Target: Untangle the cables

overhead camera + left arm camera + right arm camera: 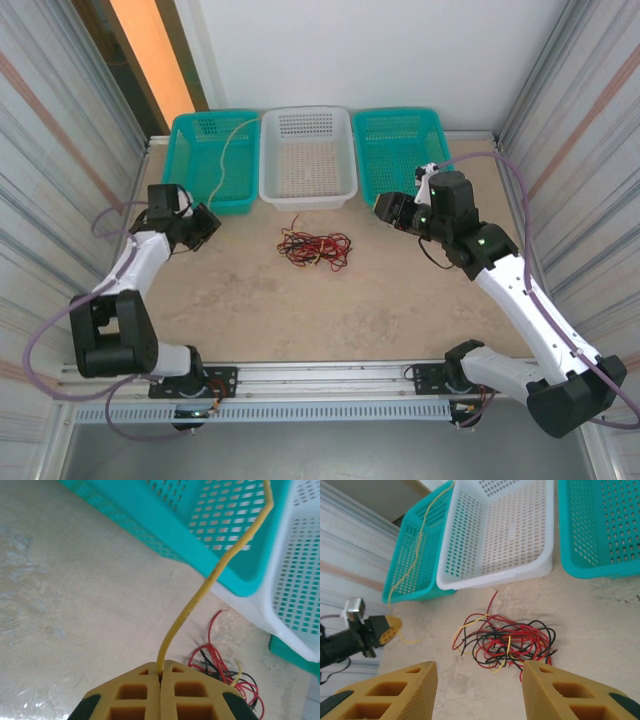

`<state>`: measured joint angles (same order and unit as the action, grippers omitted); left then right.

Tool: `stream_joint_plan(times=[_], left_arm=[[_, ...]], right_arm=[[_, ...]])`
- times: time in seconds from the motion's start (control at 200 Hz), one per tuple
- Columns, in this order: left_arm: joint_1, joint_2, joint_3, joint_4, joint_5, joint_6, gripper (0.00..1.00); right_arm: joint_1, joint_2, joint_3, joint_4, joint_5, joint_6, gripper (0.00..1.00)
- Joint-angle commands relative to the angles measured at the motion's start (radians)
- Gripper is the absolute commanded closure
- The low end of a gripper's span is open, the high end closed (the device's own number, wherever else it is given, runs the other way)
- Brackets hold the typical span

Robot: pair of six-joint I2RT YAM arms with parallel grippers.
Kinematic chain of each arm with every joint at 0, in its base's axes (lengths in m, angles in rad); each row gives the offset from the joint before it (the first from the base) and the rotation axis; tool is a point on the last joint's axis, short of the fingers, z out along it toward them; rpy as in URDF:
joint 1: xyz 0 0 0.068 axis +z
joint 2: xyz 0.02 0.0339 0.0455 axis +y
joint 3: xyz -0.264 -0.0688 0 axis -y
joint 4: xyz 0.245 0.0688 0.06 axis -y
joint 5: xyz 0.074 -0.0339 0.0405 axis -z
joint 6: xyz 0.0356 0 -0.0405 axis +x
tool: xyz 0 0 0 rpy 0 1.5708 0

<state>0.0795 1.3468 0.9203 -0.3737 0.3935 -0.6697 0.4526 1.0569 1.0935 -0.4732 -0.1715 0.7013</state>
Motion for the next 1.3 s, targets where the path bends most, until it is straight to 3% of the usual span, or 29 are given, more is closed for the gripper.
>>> stream_joint_plan(times=[0.0,0.115,0.381,0.556,0.997,1.112,1.298], left_arm=[[0.010,-0.076,0.080,-0.137,-0.029,0.060,1.00],[0.019,-0.105,0.126,-0.226,-0.056,0.086,1.00],[0.096,-0.139,0.101,-0.231,-0.036,0.078,1.00],[0.125,-0.070,0.101,-0.208,0.030,0.084,1.00],[0.142,0.080,0.160,-0.168,0.078,0.096,1.00],[0.161,0.080,0.157,-0.156,0.080,0.081,0.72],[0.166,0.062,0.189,-0.179,0.058,0.091,0.59]], right_arm=[[0.008,-0.010,-0.012,0.003,0.014,-0.013,0.52],[0.009,-0.005,-0.009,0.009,0.010,-0.010,0.53],[0.008,-0.015,-0.017,0.008,0.013,-0.011,0.53],[0.009,-0.019,-0.020,0.007,0.015,-0.010,0.53],[0.011,-0.014,-0.018,0.012,0.021,-0.004,0.54],[0.011,-0.026,-0.015,0.003,0.033,-0.010,0.54],[0.011,-0.009,0.001,-0.002,0.028,-0.013,0.54]])
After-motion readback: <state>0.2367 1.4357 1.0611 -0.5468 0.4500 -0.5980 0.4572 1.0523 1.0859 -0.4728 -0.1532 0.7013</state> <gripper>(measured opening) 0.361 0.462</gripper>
